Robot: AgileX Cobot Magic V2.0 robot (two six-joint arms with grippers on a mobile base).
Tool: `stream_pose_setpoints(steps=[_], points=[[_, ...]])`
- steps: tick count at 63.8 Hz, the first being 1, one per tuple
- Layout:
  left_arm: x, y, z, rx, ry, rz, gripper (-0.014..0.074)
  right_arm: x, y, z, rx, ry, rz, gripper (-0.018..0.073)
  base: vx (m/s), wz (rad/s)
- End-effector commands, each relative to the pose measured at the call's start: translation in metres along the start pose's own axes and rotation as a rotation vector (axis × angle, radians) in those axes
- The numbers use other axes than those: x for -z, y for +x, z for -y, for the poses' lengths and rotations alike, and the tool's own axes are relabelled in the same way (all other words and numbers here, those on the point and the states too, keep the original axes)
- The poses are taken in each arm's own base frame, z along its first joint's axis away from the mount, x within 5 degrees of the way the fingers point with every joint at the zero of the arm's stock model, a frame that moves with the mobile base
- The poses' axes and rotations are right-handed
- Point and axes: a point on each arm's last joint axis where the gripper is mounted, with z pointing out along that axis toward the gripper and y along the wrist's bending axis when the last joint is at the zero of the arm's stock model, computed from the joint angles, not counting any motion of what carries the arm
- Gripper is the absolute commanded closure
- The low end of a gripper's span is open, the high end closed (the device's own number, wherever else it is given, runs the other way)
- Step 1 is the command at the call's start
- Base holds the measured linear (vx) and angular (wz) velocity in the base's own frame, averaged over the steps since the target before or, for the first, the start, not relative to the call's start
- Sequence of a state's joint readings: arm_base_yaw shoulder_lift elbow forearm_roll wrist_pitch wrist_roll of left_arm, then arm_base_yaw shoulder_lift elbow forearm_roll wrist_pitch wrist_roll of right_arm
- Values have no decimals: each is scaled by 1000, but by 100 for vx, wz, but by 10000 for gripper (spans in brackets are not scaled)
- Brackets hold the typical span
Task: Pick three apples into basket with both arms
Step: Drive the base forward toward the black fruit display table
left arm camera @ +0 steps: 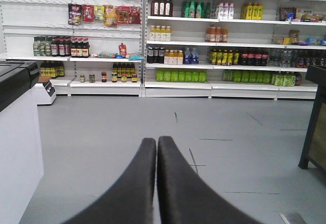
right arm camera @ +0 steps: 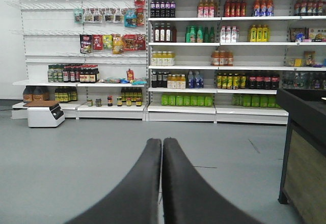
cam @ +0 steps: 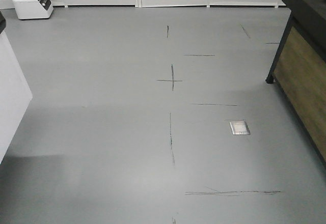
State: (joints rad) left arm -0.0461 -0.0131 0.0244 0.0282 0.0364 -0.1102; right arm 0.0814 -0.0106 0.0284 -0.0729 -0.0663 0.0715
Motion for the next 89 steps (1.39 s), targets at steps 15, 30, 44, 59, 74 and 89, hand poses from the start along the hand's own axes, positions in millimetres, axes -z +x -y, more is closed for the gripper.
stream_pose_setpoints(steps=[15,30,44,59,74,89], points=[[0,0,0,9,11,61,603,1,-2,0,11,-5,65,568,0,0],[0,0,0,9,11,61,603,1,-2,0,11,-5,65,568,0,0],[0,0,0,9,11,61,603,1,-2,0,11,-5,65,568,0,0],[0,0,0,9,11,61,603,1,-2,0,11,-5,65,568,1,1],[0,0,0,9,11,61,603,1,-2,0,11,-5,65,568,7,6],[0,0,0,9,11,61,603,1,-2,0,11,-5,65,568,11,4]])
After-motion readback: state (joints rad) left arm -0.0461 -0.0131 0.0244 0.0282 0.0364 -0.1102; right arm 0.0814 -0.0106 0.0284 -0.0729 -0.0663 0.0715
